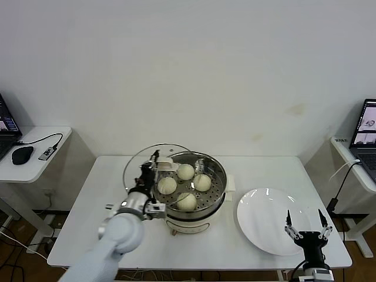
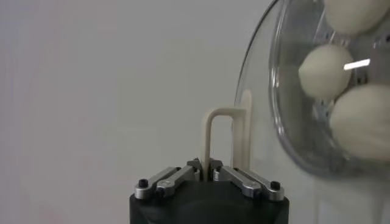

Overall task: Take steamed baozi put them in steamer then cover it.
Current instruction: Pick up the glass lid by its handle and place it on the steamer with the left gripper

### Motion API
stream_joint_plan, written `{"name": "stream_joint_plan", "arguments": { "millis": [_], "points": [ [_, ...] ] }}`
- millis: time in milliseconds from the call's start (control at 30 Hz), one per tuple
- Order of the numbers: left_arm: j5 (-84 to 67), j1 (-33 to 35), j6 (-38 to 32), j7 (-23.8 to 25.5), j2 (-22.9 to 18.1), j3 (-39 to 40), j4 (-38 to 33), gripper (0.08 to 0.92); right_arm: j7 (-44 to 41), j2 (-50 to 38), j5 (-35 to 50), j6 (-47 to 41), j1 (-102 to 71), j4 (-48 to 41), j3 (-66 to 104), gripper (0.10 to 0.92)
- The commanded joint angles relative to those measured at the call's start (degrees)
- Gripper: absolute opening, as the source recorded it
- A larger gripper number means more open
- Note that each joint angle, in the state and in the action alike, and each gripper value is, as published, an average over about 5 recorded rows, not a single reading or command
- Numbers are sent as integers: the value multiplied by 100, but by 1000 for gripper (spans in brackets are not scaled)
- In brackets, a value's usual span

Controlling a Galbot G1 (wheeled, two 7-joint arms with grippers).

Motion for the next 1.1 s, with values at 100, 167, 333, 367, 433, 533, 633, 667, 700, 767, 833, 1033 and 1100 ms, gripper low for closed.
{"name": "stream_joint_plan", "arguments": {
  "millis": [100, 167, 333, 367, 433, 533, 633, 667, 700, 767, 833, 1033, 1100],
  "points": [
    [881, -444, 209, 305, -1312, 570, 713, 150, 3, 34, -75, 26, 5, -46, -31, 823],
    [922, -427, 208, 301, -1382, 578, 779, 150, 3, 29, -77, 32, 7, -58, -30, 823],
    [1010, -368, 202, 280, -1545, 596, 885, 150, 4, 24, -80, 43, 12, -89, -30, 823],
    [1031, -352, 200, 275, -1575, 596, 899, 150, 4, 23, -83, 45, 14, -95, -31, 823],
    [1075, -313, 192, 262, -1619, 591, 921, 150, 4, 24, -88, 46, 20, -102, -35, 823],
    [1128, -252, 177, 251, -1637, 578, 932, 150, 4, 25, -90, 50, 18, -99, -42, 823],
    [1170, -202, 162, 242, -1631, 555, 937, 150, 4, 20, -89, 59, 8, -105, -40, 823],
    [1184, -187, 156, 239, -1632, 547, 937, 150, 4, 18, -89, 63, 5, -109, -39, 823],
    [1201, -173, 149, 235, -1634, 540, 934, 150, 4, 15, -89, 66, 3, -114, -38, 823],
    [1231, -142, 138, 228, -1641, 529, 925, 150, 4, 13, -89, 69, 2, -119, -41, 823],
    [1255, -114, 124, 219, -1643, 519, 925, 150, 3, 13, -90, 70, 4, -119, -51, 823],
    [1321, -57, 83, 209, -1647, 511, 920, 150, 1, 10, -91, 74, 11, -128, -75, 823],
    [1356, -44, 69, 207, -1653, 511, 919, 150, 1, 8, -89, 78, 11, -134, -76, 823]
  ]
}}
